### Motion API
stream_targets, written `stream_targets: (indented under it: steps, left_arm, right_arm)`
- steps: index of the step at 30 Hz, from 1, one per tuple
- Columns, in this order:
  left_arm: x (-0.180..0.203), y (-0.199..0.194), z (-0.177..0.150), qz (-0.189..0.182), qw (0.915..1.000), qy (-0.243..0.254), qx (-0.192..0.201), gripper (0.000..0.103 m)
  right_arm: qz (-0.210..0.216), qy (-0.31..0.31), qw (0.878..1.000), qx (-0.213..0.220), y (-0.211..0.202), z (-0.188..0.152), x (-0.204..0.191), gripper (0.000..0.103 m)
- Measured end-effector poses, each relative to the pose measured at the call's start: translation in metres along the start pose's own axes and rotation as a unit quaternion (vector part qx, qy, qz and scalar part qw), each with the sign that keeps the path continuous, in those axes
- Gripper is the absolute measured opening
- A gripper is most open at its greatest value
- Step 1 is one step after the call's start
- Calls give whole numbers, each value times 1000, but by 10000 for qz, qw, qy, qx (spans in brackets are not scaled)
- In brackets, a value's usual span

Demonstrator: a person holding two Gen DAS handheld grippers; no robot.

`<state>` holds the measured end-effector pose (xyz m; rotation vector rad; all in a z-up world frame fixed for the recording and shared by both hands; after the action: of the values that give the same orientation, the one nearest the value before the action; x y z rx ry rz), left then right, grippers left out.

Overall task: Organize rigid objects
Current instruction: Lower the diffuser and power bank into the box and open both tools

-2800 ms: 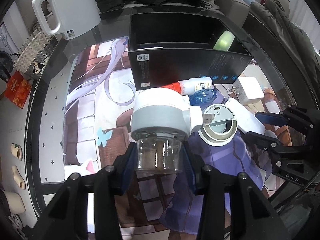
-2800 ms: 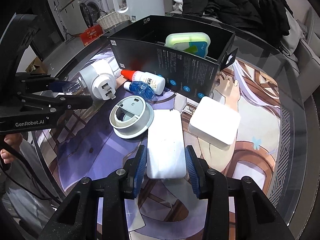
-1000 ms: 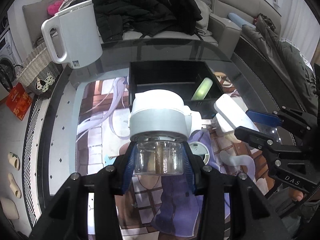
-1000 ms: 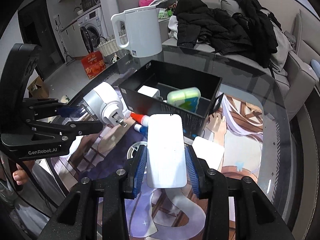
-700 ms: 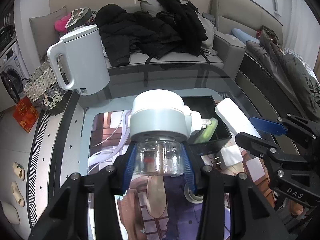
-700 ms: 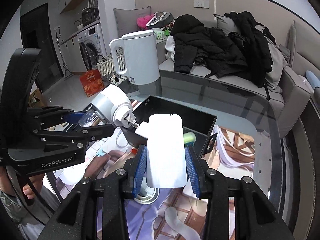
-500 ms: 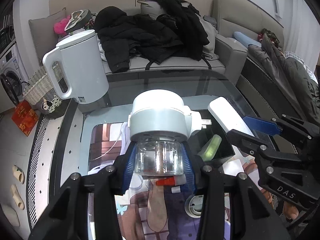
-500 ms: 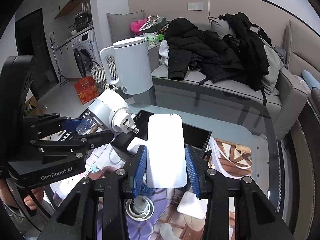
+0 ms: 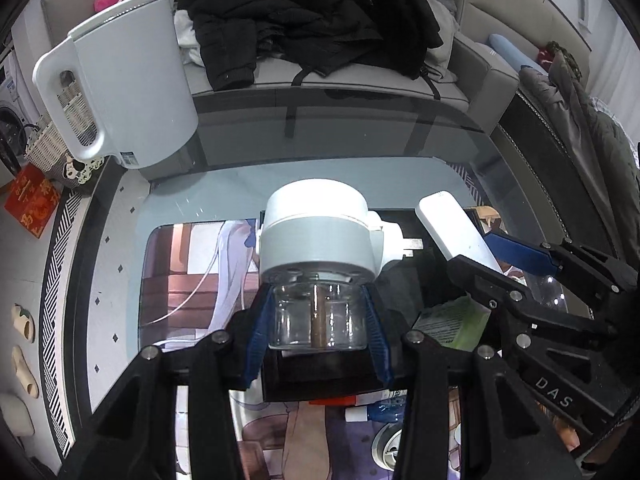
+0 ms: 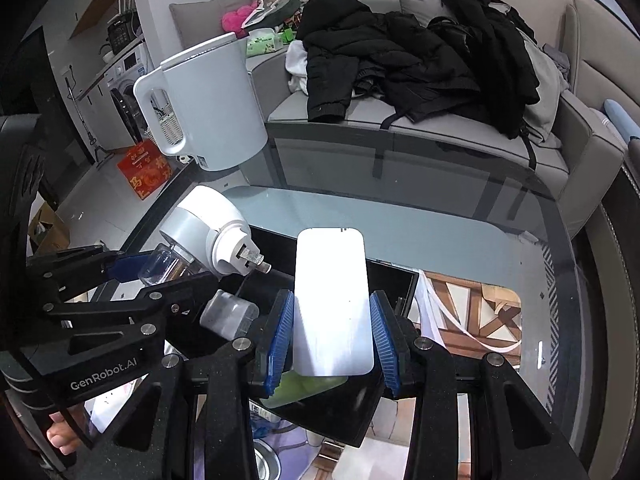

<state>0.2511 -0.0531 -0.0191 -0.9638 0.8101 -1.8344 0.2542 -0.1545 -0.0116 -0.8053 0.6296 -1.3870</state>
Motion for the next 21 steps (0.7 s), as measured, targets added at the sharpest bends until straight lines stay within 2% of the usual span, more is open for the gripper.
stream_targets:
  steps: [8, 16, 19, 21]
  left_arm:
    - [1, 13, -9, -32, 9997, -10, -246, 43]
    - [0, 2, -6, 38, 10000, 55, -64, 46]
    - [0, 0, -7, -5, 10000, 52, -36, 49]
    - [0, -2, -7, -5, 10000, 63, -11, 50]
  right_arm:
    - [-25, -33, 9999, -101, 9, -5, 4, 39]
    - [13, -8, 9998, -190, 12, -12, 0, 40]
    - [-9, -1, 9999, -162, 11, -13, 0, 47]
    - [-1, 20, 9999, -114, 8, -14, -1, 56]
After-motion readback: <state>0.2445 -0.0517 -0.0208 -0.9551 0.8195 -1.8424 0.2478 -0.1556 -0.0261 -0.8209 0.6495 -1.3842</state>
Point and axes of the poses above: each gripper's, at about its wrist camera, not at the fingertips, and y roughly the way its jaws point, x to its right, z to its top, the point moved 4 cm from there along y, roughly the way its jaws point, and after that the axes turned 11 degrees about -z, right-handed, at the moved point
